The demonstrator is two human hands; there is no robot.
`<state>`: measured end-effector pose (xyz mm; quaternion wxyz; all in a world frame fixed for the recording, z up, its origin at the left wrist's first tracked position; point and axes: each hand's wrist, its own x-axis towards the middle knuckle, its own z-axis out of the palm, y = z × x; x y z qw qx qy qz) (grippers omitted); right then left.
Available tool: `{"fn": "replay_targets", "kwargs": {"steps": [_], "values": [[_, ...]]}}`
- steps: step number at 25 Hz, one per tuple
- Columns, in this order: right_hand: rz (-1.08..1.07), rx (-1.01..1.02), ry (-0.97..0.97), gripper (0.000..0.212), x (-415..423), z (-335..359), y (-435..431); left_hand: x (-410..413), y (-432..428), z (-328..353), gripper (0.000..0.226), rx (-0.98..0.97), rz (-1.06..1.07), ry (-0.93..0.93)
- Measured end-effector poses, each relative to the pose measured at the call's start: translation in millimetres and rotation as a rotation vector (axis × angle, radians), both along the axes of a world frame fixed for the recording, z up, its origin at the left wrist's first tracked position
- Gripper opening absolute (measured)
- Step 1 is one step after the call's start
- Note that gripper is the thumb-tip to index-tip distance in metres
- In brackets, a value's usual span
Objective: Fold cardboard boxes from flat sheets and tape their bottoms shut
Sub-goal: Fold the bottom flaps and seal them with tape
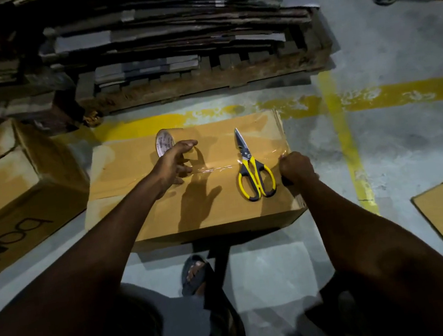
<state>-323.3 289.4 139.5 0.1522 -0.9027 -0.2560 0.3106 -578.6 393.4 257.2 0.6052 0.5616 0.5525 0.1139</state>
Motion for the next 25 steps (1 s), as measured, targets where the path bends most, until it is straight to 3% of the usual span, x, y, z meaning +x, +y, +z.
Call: {"fn": "replay_targets", "kwargs": {"steps": [2, 5, 8, 10, 12, 15, 19, 23, 25], "values": [[0.003, 0.048, -0.25, 0.047, -21, 6, 3, -13, 1, 0, 0.035, 0.007, 0.029, -0.003], [0.267, 0.177, -0.432, 0.058, -62, 11, 6, -44, 11, -8, 0.038, 0.035, 0.107, 0.017], [0.498, 0.102, -0.511, 0.07, -97, 4, 7, -84, 36, -22, 0.031, 0.184, 0.186, 0.049], [0.546, 0.041, -0.554, 0.064, -112, -3, 11, -111, 54, -34, 0.028, 0.265, 0.217, 0.096], [0.571, 0.061, -0.591, 0.053, -119, -10, 20, -129, 62, -41, 0.04, 0.296, 0.221, 0.195], [0.719, 0.1, -0.683, 0.054, -118, -15, 44, -143, 65, -53, 0.062, 0.26, 0.193, 0.318], [0.931, 0.154, -0.553, 0.058, -115, -12, 87, -154, 73, -73, 0.065, 0.375, 0.121, 0.513], [0.471, 0.265, -0.385, 0.067, -82, -6, 93, -179, 90, -87, 0.075, 0.37, 0.222, 0.639], [0.438, 0.242, -0.43, 0.069, -82, -1, 87, -182, 91, -94, 0.076, 0.315, 0.235, 0.652]]}}
